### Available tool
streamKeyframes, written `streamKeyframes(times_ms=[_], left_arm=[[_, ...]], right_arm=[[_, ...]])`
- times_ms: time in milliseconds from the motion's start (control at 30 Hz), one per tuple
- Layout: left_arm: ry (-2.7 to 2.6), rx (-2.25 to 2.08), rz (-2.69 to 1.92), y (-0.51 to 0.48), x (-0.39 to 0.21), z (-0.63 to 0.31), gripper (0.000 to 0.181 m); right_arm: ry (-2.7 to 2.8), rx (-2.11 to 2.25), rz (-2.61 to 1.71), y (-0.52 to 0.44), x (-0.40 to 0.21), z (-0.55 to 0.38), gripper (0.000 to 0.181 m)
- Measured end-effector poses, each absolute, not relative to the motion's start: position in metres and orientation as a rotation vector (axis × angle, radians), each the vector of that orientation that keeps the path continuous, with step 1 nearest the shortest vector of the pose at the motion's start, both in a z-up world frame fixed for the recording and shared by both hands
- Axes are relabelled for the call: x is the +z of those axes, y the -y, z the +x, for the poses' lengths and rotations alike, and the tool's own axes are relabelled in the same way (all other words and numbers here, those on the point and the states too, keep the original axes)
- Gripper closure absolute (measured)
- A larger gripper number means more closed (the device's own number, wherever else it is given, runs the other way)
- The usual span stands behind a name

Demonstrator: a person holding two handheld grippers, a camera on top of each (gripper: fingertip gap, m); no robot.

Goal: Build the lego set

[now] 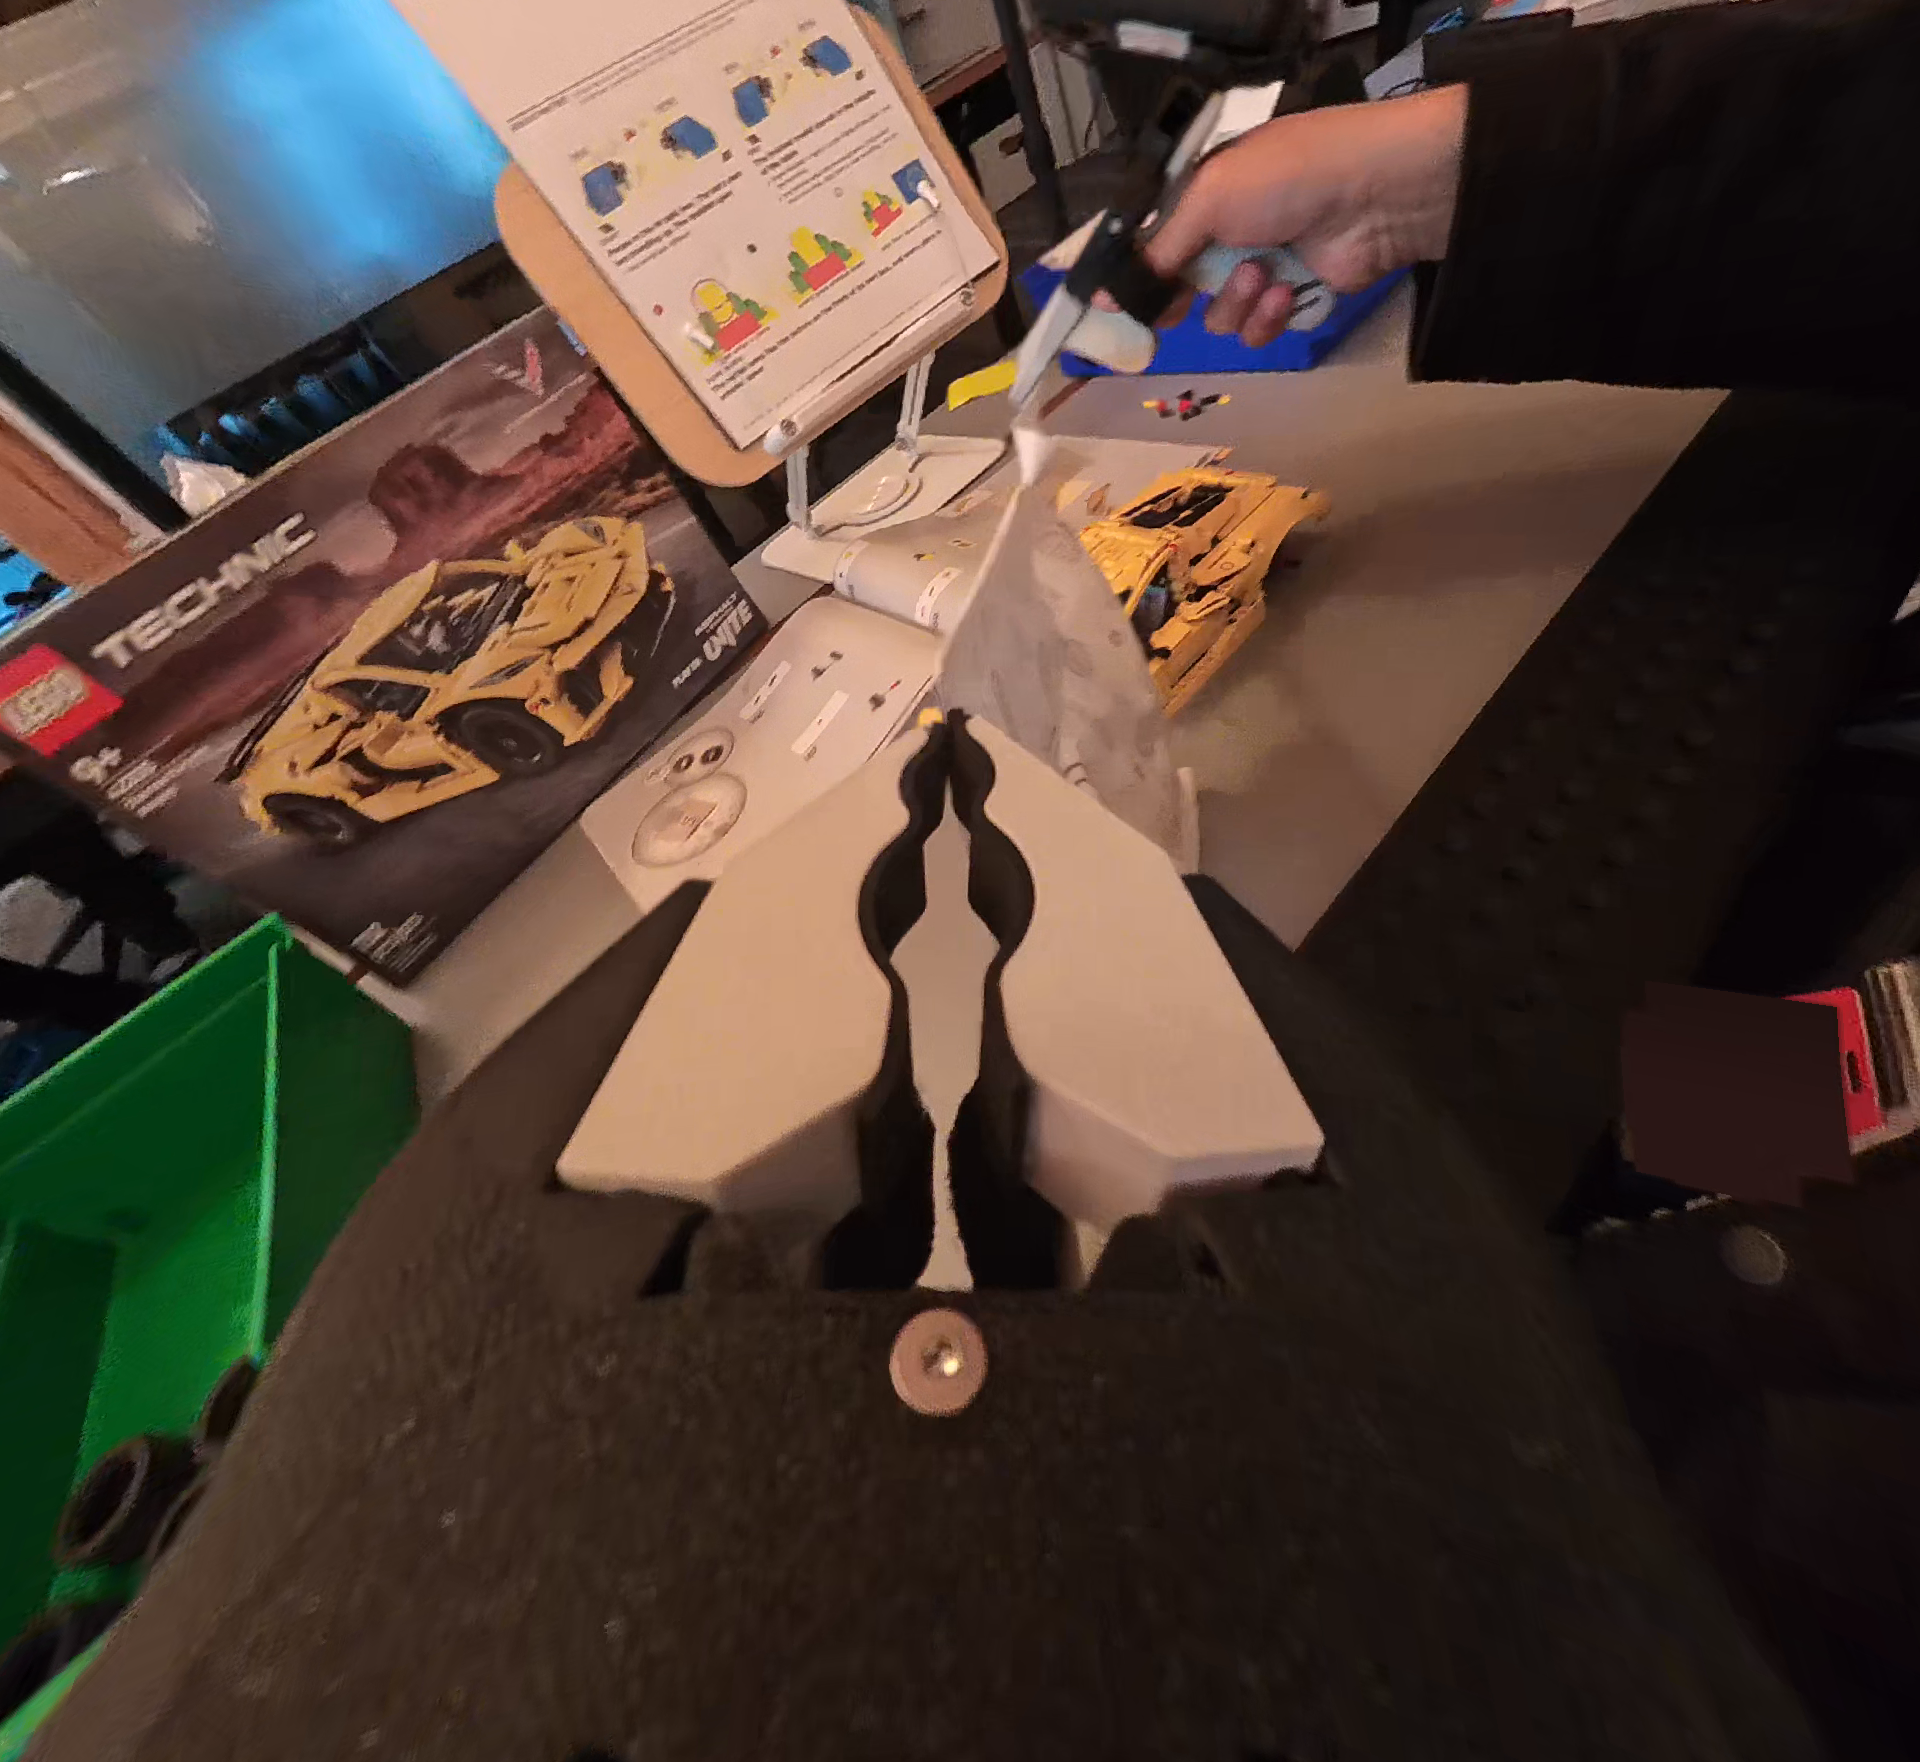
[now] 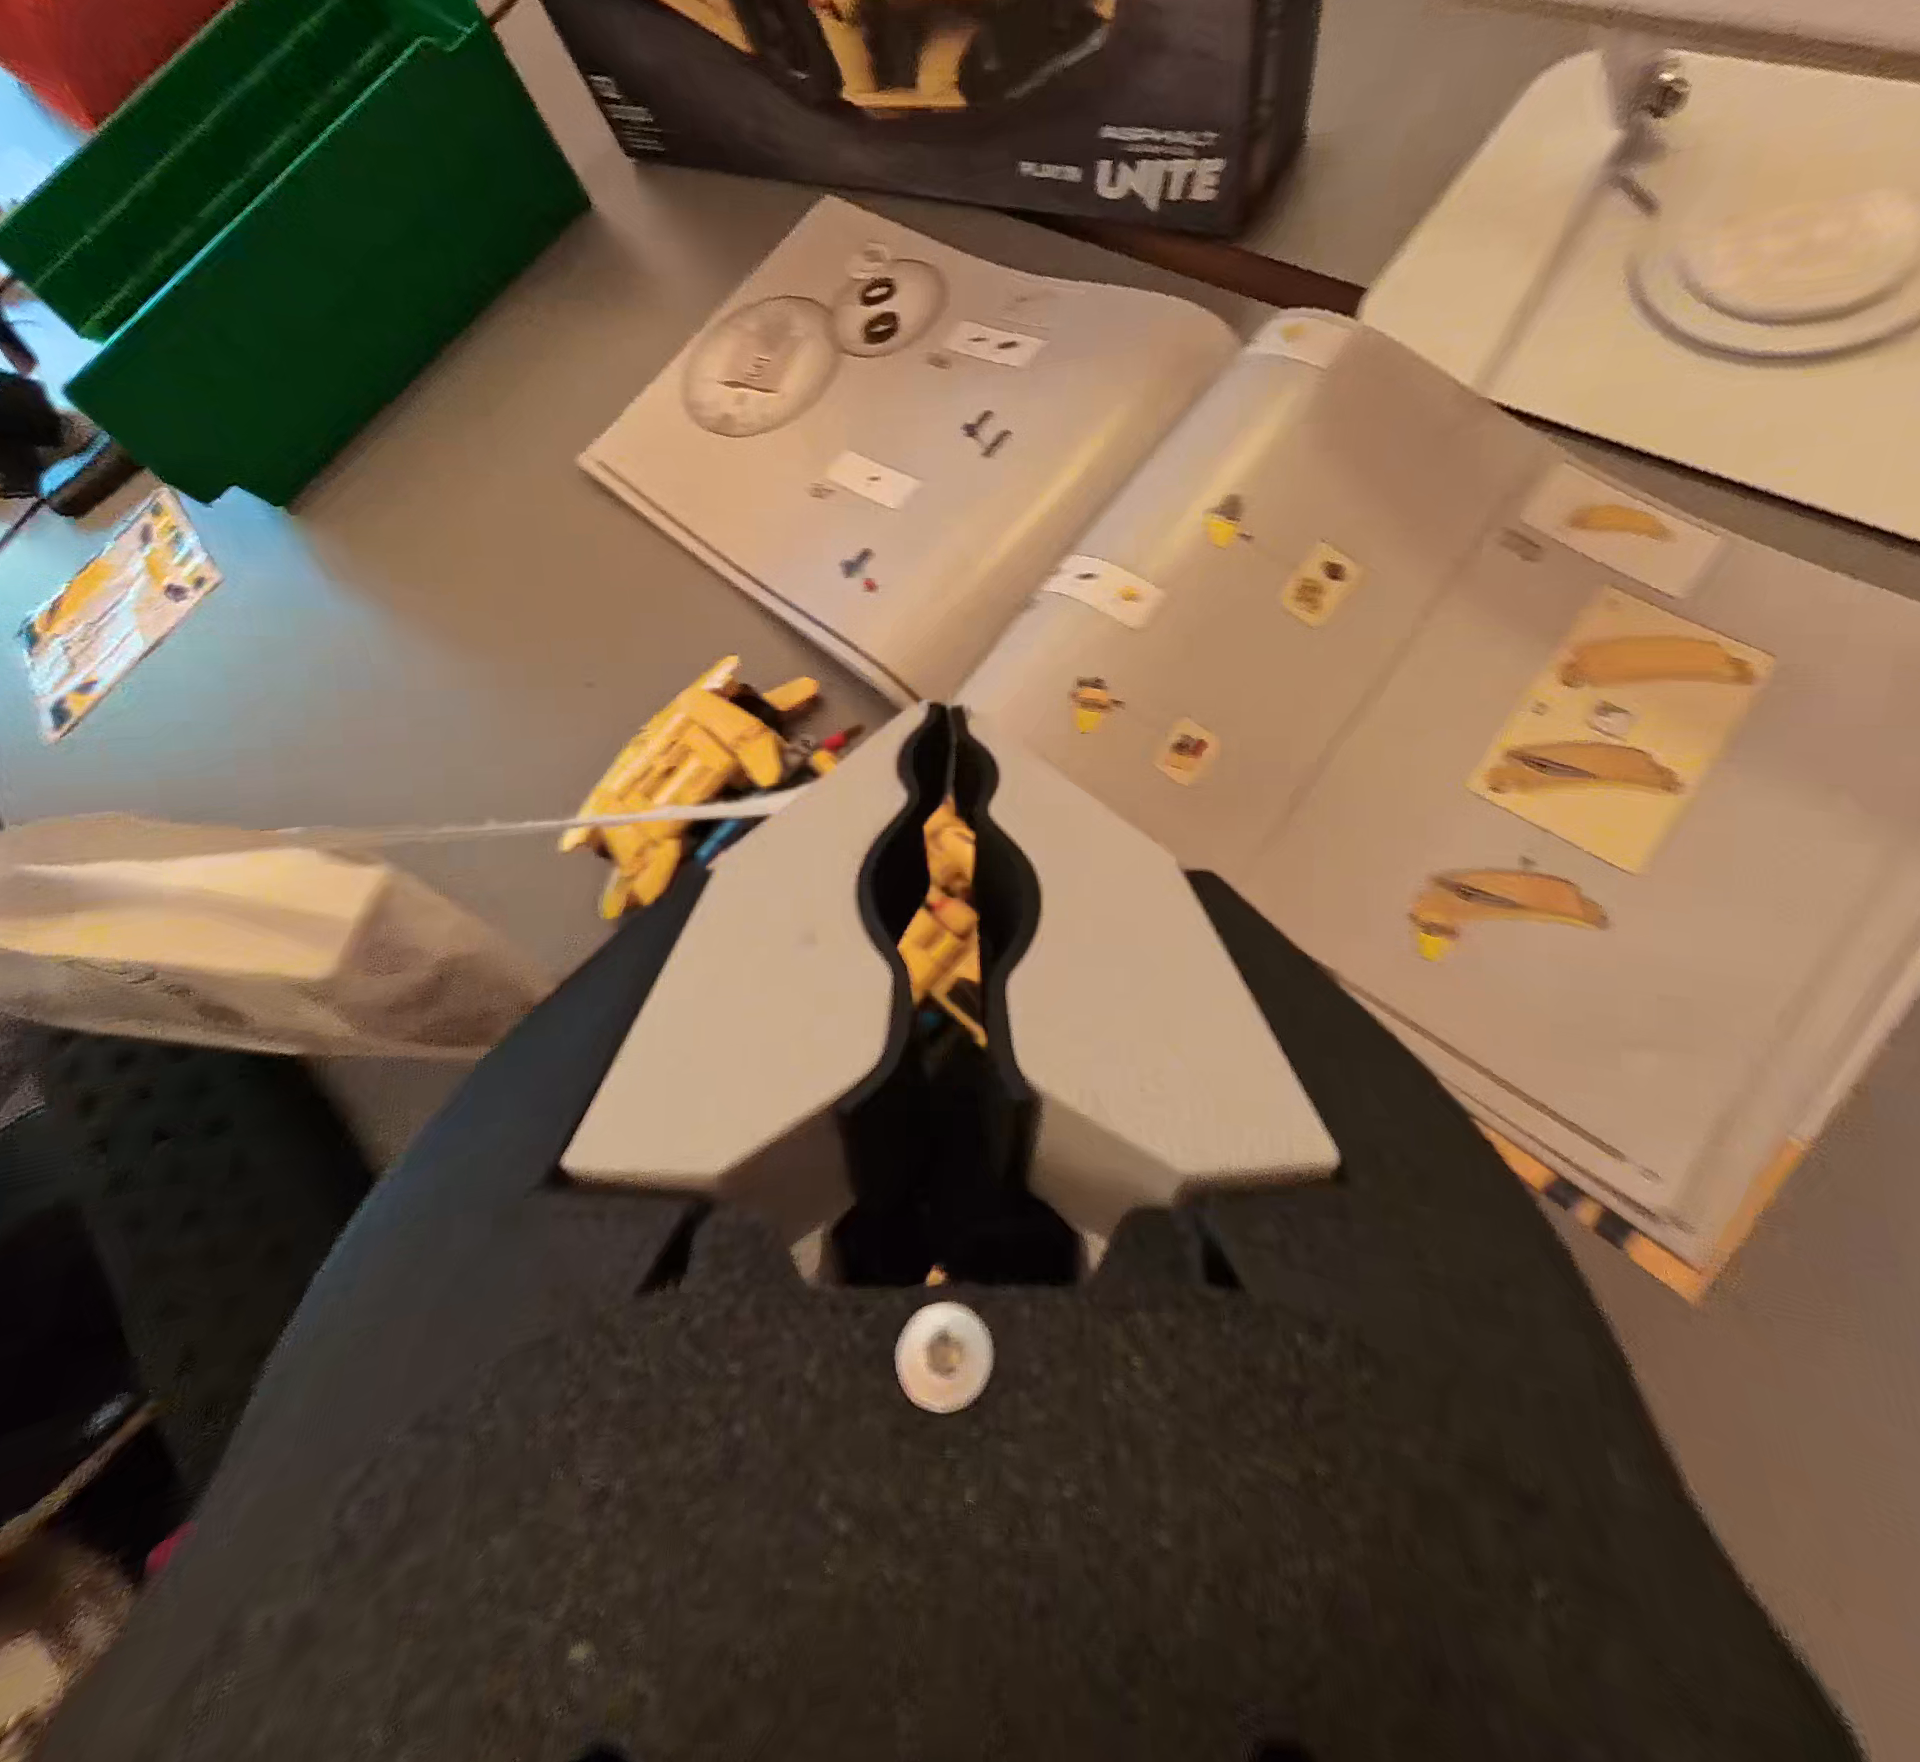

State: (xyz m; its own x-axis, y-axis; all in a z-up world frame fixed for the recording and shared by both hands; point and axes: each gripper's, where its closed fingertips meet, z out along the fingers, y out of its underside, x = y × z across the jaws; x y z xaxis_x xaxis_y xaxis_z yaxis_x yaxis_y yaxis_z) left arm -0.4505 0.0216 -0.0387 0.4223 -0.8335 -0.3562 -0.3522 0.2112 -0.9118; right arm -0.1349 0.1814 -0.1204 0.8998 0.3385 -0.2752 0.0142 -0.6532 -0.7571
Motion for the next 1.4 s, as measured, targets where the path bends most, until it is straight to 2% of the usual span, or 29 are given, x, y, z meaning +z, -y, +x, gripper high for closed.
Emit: streamKeyframes(times_ms=[133, 200, 267, 333, 433, 567, 767, 933, 1033, 1267, 1400], left_arm=[[-1.095, -0.445, -1.423, -0.037, -0.042, -0.484, 0.181], [-1.073, -0.451, -1.454, -0.043, -0.048, -0.495, 0.181], [-1.061, -0.474, -1.470, -0.048, -0.054, -0.500, 0.181], [-1.041, -0.426, -1.505, -0.057, -0.063, -0.512, 0.181], [-1.040, -0.562, -1.485, -0.051, -0.066, -0.511, 0.181], [-1.088, -0.581, -1.484, -0.051, -0.074, -0.495, 0.181], [-1.103, -0.625, -1.419, -0.045, -0.053, -0.489, 0.181], [-1.107, -0.691, -1.356, -0.041, -0.031, -0.484, 0.181], [-1.103, -0.731, -1.339, -0.044, -0.023, -0.476, 0.181], [-1.106, -0.750, -1.352, -0.055, -0.020, -0.465, 0.181], [-1.092, -0.735, -1.373, -0.061, -0.021, -0.465, 0.181]], right_arm=[[0.146, 0.395, -2.201, -0.179, -0.111, -0.084, 0.181], [0.091, 0.155, -2.141, -0.180, -0.096, -0.040, 0.181], [0.026, 0.224, -2.110, -0.175, -0.084, -0.022, 0.181], [-0.078, 0.044, -2.019, -0.166, -0.058, 0.035, 0.181], [0.007, 0.254, -1.969, -0.148, -0.034, 0.033, 0.181], [0.103, 0.097, -1.949, -0.123, -0.007, 0.055, 0.181], [0.002, -0.041, -1.826, -0.097, 0.061, 0.134, 0.181], [-0.047, -0.147, -1.880, -0.110, 0.083, 0.200, 0.181], [-0.055, -0.127, -1.954, -0.127, 0.072, 0.220, 0.181], [-0.065, 0.038, -2.225, -0.200, -0.015, 0.230, 0.181], [-0.144, 0.033, -2.471, -0.230, -0.087, 0.247, 0.144]])
